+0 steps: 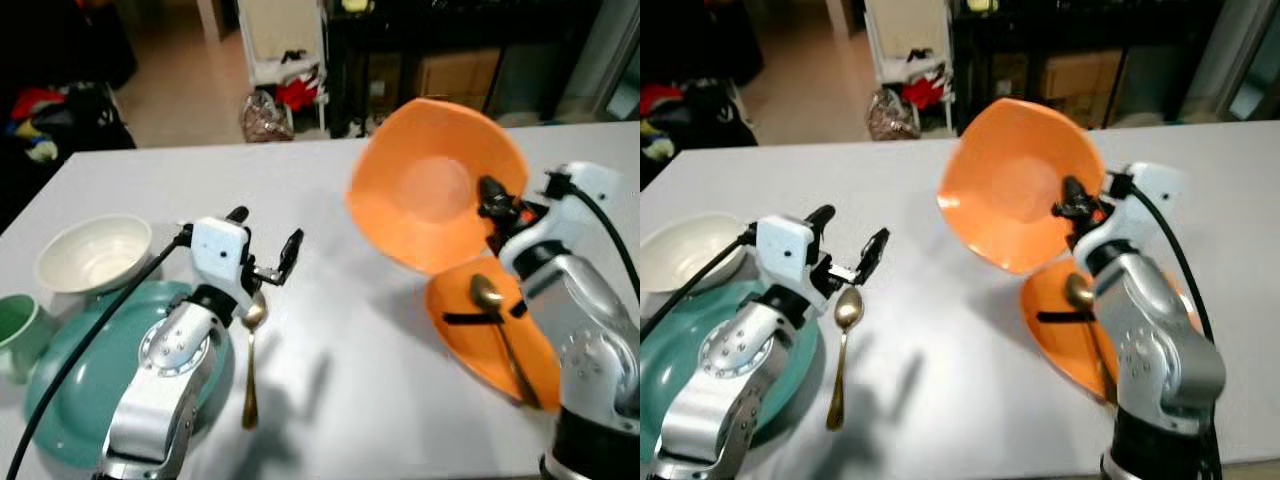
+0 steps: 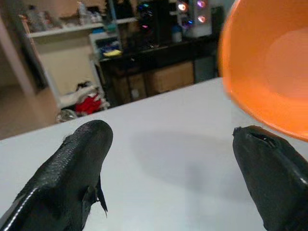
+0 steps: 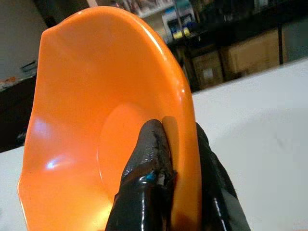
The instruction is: Setting the table
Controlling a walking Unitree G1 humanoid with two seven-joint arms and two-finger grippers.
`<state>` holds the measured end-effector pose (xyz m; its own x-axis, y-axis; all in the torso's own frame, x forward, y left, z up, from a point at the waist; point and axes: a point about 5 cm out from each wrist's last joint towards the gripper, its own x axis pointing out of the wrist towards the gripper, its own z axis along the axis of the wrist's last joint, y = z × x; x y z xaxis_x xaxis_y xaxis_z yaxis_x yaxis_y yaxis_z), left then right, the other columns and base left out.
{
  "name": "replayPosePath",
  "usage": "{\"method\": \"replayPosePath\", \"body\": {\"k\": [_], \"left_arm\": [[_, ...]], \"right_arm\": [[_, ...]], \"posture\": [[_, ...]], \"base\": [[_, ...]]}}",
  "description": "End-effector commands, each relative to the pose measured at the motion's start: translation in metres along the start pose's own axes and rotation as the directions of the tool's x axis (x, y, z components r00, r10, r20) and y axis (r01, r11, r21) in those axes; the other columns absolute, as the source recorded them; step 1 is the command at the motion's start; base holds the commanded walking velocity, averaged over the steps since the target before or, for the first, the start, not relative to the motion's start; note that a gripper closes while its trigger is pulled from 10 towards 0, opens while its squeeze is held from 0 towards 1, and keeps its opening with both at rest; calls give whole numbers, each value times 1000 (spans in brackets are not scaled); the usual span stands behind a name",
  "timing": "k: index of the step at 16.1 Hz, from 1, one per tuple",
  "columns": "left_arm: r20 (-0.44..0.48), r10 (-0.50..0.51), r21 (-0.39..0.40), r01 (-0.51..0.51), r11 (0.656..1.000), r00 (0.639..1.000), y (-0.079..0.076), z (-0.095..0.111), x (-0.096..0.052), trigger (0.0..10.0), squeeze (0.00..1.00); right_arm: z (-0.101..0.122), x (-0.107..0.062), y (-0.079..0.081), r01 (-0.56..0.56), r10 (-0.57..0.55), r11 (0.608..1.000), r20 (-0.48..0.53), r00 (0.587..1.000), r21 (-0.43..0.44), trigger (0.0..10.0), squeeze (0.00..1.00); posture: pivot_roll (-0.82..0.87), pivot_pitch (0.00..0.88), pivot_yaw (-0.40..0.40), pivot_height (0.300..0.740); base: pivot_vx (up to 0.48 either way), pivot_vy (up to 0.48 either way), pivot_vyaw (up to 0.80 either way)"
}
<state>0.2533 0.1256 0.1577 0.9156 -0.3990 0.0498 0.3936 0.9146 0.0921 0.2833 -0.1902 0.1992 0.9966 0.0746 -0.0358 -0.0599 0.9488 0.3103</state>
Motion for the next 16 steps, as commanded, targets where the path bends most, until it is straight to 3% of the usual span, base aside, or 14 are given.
{"method": "replayPosePath", "body": {"k": [1,2,4,6,8,11,13,16], "left_arm": [[1,-84,3,84,996,996,-9,4,2,10000,0],[3,-151,2,151,989,989,-15,7,2,10000,0],[-9,-214,2,214,977,977,-19,9,1,10000,0],[-38,-274,15,275,961,961,-22,11,0,10000,0],[-43,-297,11,297,955,954,-23,14,-1,10000,0],[-52,-295,3,295,955,954,-23,14,-2,10000,0],[-51,-332,-16,332,943,942,-26,16,-2,10000,0],[-55,-367,-12,367,930,928,-29,17,-1,10000,0]], "right_arm": [[5,7,-7,21,-21,999,2,1000,42,10000,0],[2,20,-6,4,2,997,-75,997,80,10000,0],[0,39,-5,12,-5,999,-156,988,46,10000,0],[4,58,-6,28,-9,992,-157,987,120,10000,0],[4,71,-20,99,-63,974,-174,983,205,10000,0],[7,70,-44,185,-147,953,-164,975,242,10000,0],[13,57,-90,318,-280,889,-158,947,330,10000,0],[17,46,-111,362,-328,866,-155,932,345,10000,0]], "posture": [[-29,0,77,740],[-31,0,84,740],[-29,0,85,740],[-13,0,79,740],[-4,0,78,740],[-2,0,78,740],[-9,0,88,740],[-27,0,106,740]], "base": [[0,0,0],[0,0,0],[0,0,0],[0,0,0],[0,0,0],[0,0,0],[0,0,0],[0,0,0]]}}
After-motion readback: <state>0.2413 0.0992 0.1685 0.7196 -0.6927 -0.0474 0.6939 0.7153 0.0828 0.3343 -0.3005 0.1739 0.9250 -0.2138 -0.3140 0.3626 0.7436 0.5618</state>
